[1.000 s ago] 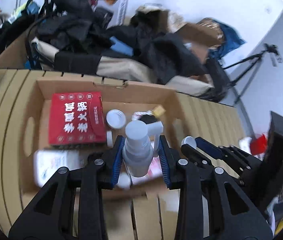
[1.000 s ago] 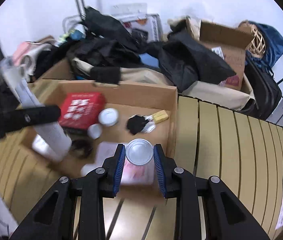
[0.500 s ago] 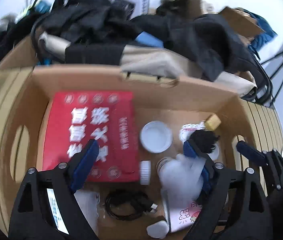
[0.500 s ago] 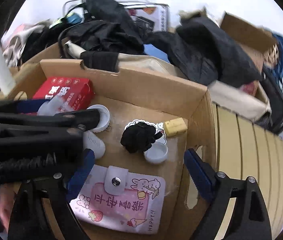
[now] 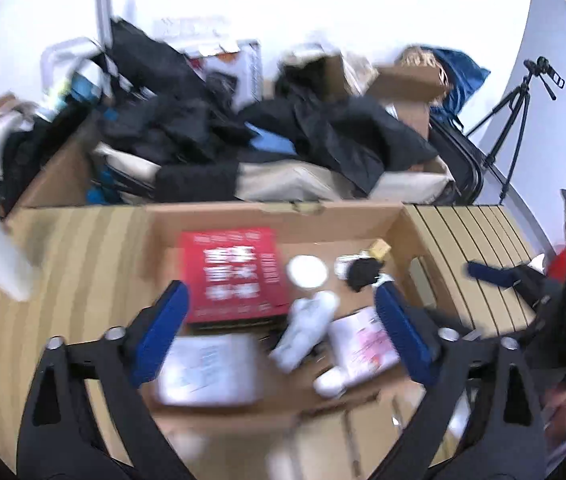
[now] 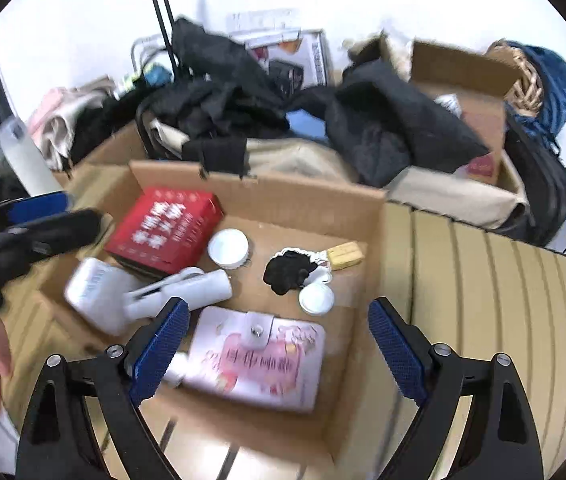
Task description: Organize objects
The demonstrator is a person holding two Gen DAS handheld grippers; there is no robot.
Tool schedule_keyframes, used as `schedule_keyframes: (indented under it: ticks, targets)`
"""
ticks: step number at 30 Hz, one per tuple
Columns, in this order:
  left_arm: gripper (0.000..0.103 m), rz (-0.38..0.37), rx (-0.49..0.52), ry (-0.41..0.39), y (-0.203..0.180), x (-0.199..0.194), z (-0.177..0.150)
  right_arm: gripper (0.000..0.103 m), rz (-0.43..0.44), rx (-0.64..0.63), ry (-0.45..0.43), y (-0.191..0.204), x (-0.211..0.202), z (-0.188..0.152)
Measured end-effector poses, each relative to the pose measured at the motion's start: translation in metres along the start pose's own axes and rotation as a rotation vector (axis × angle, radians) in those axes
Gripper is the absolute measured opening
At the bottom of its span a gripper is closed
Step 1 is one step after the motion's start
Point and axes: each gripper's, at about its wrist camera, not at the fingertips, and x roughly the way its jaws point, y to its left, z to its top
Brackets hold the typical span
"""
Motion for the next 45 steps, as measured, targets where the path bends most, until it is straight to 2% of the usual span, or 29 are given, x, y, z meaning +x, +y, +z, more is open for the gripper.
schedule_keyframes:
  ticks: [3, 6, 10, 15, 18, 23, 25, 29, 33, 37, 40, 45]
  targets:
    - [0.101, 0.032, 0.001, -0.023, 0.024, -0.040, -0.008, 0.093, -0.033, -0.027, 0.006, -0.001, -0.033, -0.005]
    - [0.101, 0.111, -0.007, 0.021, 0.043, -0.063, -0.016, 0.094, -0.065, -0.053, 0.030, 0.005, -0.060, -0.011]
    - [0.101, 0.140, -0.008, 0.047, 0.047, -0.087, -0.027, 0.094, -0.056, -0.040, 0.019, 0.014, -0.095, -0.018]
    - [0.101, 0.129, -0.015, 0.003, 0.044, -0.133, -0.052, 0.094, -0.065, -0.055, 0.004, 0.034, -0.132, -0.035]
    - [0.101, 0.112, -0.010, -0.046, 0.038, -0.168, -0.079, 0.094, -0.051, -0.057, -0.023, 0.048, -0.156, -0.053]
    - [0.103, 0.162, -0.010, -0.133, 0.023, -0.228, -0.146, 0.094, -0.030, -0.049, -0.102, 0.079, -0.205, -0.116]
    - [0.103, 0.136, -0.005, -0.164, 0.013, -0.253, -0.180, 0.094, 0.001, -0.024, -0.128, 0.091, -0.227, -0.144]
    - [0.103, 0.151, -0.027, -0.137, -0.002, -0.288, -0.233, 0.094, -0.004, -0.015, -0.152, 0.113, -0.262, -0.198]
    - [0.103, 0.185, 0.019, -0.174, -0.021, -0.319, -0.279, 0.094, -0.063, 0.022, -0.173, 0.132, -0.288, -0.259]
    - [0.103, 0.134, -0.010, -0.171, -0.026, -0.334, -0.305, 0.094, -0.057, 0.077, -0.141, 0.154, -0.300, -0.319]
    - [0.103, 0.121, -0.029, -0.175, -0.025, -0.340, -0.317, 0.094, -0.100, 0.041, -0.138, 0.163, -0.304, -0.330]
    - [0.103, 0.114, -0.014, -0.207, -0.031, -0.351, -0.324, 0.094, -0.083, 0.018, -0.199, 0.177, -0.320, -0.324]
